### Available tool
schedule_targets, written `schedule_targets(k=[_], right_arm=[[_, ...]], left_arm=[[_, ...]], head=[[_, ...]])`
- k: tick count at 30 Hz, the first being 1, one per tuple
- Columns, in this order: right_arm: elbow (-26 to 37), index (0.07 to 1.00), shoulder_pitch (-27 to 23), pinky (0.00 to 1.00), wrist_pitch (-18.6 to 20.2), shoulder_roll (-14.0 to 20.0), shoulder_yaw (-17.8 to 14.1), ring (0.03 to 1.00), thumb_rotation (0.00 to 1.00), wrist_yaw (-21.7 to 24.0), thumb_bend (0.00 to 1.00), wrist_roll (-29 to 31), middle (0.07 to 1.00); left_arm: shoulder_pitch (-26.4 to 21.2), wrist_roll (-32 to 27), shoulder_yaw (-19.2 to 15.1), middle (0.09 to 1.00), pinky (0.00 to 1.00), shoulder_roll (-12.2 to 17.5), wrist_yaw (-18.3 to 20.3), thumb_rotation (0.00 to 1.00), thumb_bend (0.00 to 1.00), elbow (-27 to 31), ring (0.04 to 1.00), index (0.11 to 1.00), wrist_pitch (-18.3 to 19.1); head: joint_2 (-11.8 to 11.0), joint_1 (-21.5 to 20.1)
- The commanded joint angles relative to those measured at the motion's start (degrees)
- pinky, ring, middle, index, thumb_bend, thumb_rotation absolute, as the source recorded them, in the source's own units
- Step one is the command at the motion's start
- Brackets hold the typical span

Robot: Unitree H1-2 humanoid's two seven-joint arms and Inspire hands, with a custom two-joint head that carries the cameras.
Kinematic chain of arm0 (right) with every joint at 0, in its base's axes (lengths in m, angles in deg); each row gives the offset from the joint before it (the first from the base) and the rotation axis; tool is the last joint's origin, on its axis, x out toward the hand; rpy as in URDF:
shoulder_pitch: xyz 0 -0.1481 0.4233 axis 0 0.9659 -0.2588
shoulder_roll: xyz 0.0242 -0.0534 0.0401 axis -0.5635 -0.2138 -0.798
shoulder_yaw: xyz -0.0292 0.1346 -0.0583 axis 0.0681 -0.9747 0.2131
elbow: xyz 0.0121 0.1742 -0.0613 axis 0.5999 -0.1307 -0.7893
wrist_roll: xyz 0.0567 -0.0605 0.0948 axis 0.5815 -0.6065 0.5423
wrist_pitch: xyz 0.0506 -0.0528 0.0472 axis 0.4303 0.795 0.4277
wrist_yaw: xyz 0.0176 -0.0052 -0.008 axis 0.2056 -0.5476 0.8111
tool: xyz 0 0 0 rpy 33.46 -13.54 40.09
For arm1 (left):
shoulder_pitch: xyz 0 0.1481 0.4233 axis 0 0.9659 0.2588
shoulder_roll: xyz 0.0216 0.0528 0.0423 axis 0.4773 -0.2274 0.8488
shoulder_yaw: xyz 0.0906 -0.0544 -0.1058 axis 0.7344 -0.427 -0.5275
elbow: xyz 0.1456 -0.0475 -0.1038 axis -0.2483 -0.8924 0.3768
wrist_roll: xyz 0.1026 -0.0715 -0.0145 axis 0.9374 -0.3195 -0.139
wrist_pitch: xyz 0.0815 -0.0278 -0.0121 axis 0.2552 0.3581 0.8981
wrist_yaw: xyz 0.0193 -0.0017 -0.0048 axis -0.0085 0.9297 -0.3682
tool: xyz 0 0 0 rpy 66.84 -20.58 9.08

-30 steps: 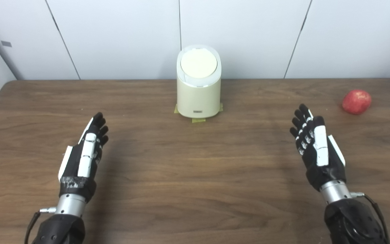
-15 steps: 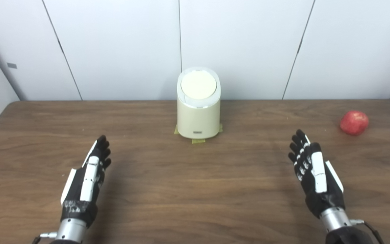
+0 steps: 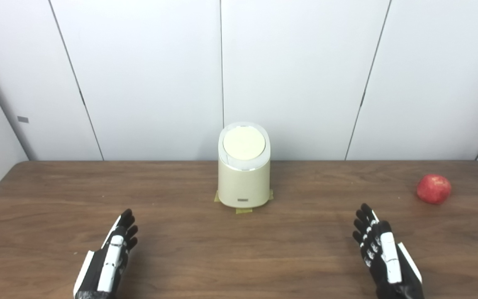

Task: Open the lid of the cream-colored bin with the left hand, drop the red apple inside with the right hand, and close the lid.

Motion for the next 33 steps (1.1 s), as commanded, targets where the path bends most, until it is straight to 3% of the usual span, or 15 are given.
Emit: schedule_targets(k=[1, 4, 10, 13, 15, 21, 25, 29, 33], right_arm=[[0.09, 1.0, -1.05, 1.0, -3.47, 0.28, -0.15, 1.0, 1.0, 0.65, 0.64, 0.47, 1.0], [-0.12, 1.0, -1.14, 1.0, -3.72, 0.2, -0.1, 1.0, 1.0, 0.63, 0.63, 0.31, 1.0], [-0.14, 1.0, -1.43, 1.0, -3.64, 0.16, -0.06, 1.0, 1.0, 0.66, 0.63, 0.59, 1.0], [-0.2, 1.0, -1.57, 1.0, -3.38, 0.12, -0.1, 1.0, 1.0, 0.64, 0.62, 0.84, 1.0], [-0.43, 1.0, -1.67, 1.0, -3.47, 0.14, -0.09, 1.0, 1.0, 0.48, 0.62, 0.61, 1.0], [-0.87, 1.0, -1.97, 1.0, -3.64, 0.04, -0.04, 1.0, 1.0, 0.68, 0.63, 0.95, 1.0], [-1.01, 1.0, -2.25, 1.0, -3.76, -0.09, 0.19, 1.0, 1.0, 0.57, 0.64, 0.62, 1.0], [-1.22, 1.0, -2.51, 0.99, -3.59, -0.4, 0.19, 1.0, 1.0, 0.32, 0.65, 0.59, 1.0], [-1.41, 1.0, -2.74, 0.99, -3.6, -0.45, 0.16, 1.0, 1.0, 0.38, 0.64, 0.59, 1.0]], left_arm=[[1.15, 1.5, 0.6, 0.997, 0.98, -1.59, -0.2, 0.94, 0.33, 0.28, 0.985, 0.995, -2.23], [1.03, 2.13, 1.09, 1.0, 0.99, -1.03, 0.24, 0.95, 0.32, -0.14, 0.995, 1.0, -2.72], [0.57, 5.65, 1.8, 1.0, 0.98, -0.06, -0.16, 0.76, 0.41, 0.98, 0.994, 1.0, -0.47], [-0.91, 6.26, 1.65, 1.0, 0.97, -0.16, -0.49, 0.55, 0.47, 2.02, 1.0, 1.0, 1.22], [-2.12, 7.9, 1.6, 0.99, 0.95, -0.46, -1.44, 0.49, 0.53, 2.99, 0.991, 0.998, 2.86], [-9.37, 16.25, 2.65, 0.952, 0.97, 3.3, -1.61, 0.49, 0.71, 5.08, 0.954, 0.975, 8.75], [-16.99, 19.54, 2.52, 0.936, 0.87, 7.57, 0.36, 0.47, 0.8, 4.91, 0.894, 0.971, 12.92], [-21.71, 20.2, 2.22, 0.937, 0.87, 9.23, 1.44, 0.45, 0.82, 4.15, 0.894, 0.971, 16.11], [-26.22, 21.61, 2.43, 0.952, 0.82, 10.07, 3.41, 0.4, 0.82, 1.92, 0.9, 0.975, 16.71]], head=[[-0.22, -0.07], [0.18, -0.06], [1.12, 0.15], [1.39, 0.49], [1.44, 0.83], [1.95, 0.95], [2.24, 0.88], [2.53, 0.89], [2.67, 1.01]])
